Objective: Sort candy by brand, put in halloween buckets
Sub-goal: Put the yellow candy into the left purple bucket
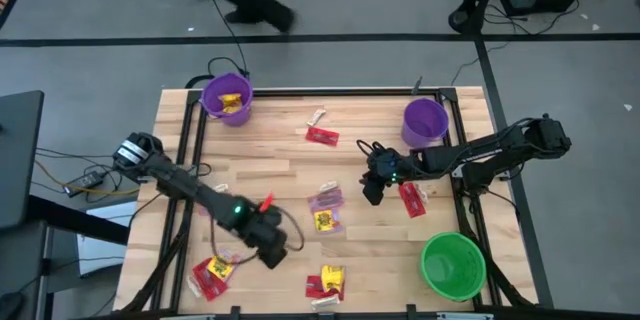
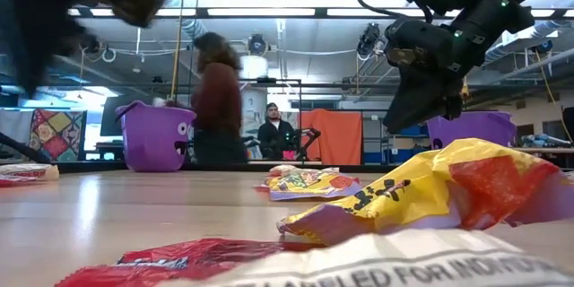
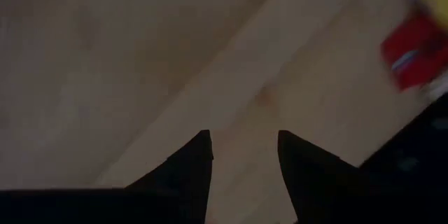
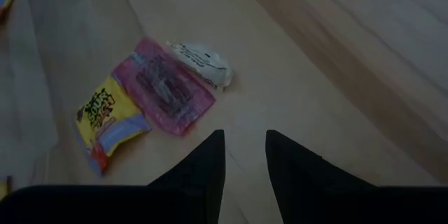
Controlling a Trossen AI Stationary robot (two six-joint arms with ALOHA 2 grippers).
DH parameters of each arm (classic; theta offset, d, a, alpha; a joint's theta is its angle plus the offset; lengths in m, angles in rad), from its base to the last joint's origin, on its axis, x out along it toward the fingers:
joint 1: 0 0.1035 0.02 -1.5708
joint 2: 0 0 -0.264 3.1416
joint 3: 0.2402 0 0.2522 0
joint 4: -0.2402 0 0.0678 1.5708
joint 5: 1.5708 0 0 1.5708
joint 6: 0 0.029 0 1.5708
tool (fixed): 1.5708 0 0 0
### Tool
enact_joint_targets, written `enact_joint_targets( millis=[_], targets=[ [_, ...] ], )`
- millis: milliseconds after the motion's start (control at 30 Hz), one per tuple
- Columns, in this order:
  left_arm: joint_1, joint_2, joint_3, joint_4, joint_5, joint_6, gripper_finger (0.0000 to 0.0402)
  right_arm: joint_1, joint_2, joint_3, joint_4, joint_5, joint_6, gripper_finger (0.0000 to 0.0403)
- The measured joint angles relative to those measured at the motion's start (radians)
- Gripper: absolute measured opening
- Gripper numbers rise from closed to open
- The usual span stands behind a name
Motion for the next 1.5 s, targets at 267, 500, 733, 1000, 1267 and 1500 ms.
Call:
enact_joint_targets(
  millis=[267, 500, 733, 1000, 1267, 1500],
  targets=[
    [-0.102, 0.006, -0.003, -0.042, 0.003, -0.152, 0.0168, 0.054, 0.000, 0.000, 0.000, 0.028, 0.038, 0.0116],
    [-0.163, 0.054, -0.004, -0.171, 0.041, -0.263, 0.0168, 0.088, 0.000, -0.001, 0.000, 0.057, 0.071, 0.0116],
    [-0.206, 0.112, -0.004, -0.107, 0.058, -0.263, 0.0168, 0.088, 0.000, -0.001, 0.003, 0.079, 0.098, 0.0116],
    [-0.233, 0.194, -0.004, -0.120, 0.069, -0.262, 0.0168, 0.088, 0.000, -0.001, 0.019, 0.088, 0.142, 0.0116],
    [-0.236, 0.250, -0.003, -0.095, 0.084, -0.233, 0.0166, 0.088, 0.000, -0.001, 0.033, 0.089, 0.144, 0.0116],
    [-0.236, 0.253, -0.045, -0.059, 0.086, -0.229, 0.0081, 0.088, 0.000, -0.001, 0.039, 0.080, 0.144, 0.0116]
  ],
)
